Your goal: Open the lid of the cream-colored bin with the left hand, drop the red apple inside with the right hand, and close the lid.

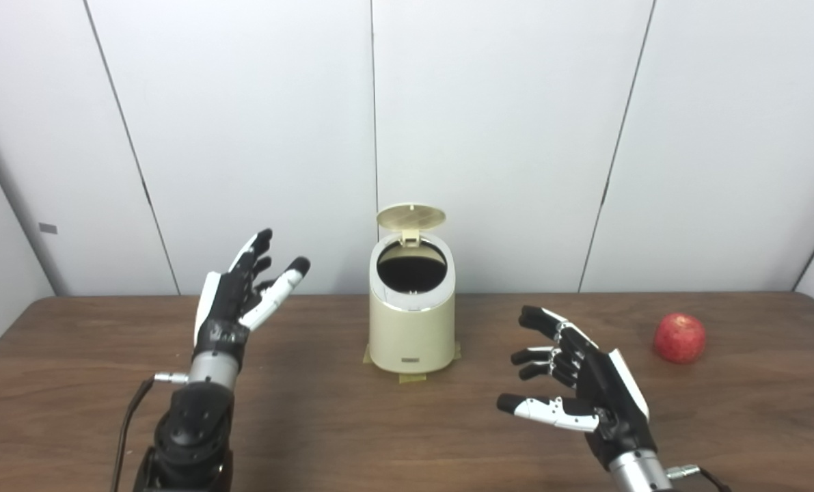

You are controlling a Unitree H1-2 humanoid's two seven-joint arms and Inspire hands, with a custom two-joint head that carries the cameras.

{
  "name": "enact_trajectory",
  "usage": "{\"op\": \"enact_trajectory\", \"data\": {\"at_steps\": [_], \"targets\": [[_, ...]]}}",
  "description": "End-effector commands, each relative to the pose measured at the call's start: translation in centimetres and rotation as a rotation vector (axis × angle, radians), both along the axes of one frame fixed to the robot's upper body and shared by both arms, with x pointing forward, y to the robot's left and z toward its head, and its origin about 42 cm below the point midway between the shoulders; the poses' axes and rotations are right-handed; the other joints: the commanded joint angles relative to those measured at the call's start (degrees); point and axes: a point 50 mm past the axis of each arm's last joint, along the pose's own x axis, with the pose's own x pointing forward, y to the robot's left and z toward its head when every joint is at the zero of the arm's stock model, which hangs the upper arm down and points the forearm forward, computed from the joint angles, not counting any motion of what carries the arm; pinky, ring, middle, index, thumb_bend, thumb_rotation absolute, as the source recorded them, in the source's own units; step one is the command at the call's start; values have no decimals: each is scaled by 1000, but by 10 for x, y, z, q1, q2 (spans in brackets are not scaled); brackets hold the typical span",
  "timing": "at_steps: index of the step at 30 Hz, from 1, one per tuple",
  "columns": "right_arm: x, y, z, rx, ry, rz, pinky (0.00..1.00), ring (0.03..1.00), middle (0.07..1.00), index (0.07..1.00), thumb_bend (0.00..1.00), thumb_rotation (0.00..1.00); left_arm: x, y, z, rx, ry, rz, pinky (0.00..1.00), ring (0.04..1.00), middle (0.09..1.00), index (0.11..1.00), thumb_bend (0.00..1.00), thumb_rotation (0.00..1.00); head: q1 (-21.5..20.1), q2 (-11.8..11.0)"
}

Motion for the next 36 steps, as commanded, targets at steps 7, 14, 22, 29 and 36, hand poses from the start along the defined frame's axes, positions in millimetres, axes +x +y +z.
{"op": "enact_trajectory", "data": {"at_steps": [7,14,22,29,36], "targets": [[7,-3,18,0,-80,8,514,598,813,796,744,114,-39,8,0,-116,-121,-143,764,892,909,931,781,396,-3,-2],[8,-9,14,-19,-75,-5,538,631,814,798,741,122,-60,5,-34,-130,-130,-196,753,881,906,945,817,308,-42,-27],[15,-29,31,-224,-83,-63,512,683,852,892,839,223,-59,11,-42,-66,-127,-187,841,870,902,934,869,329,-108,-42],[25,-67,71,-599,-77,-173,489,642,798,799,839,220,-59,23,-43,-49,-111,-159,832,873,907,949,706,247,-175,-51],[37,-120,109,-751,-11,-307,552,722,854,828,844,162,-56,32,-41,-75,-108,-197,863,916,941,965,613,131,-209,-55]]}}
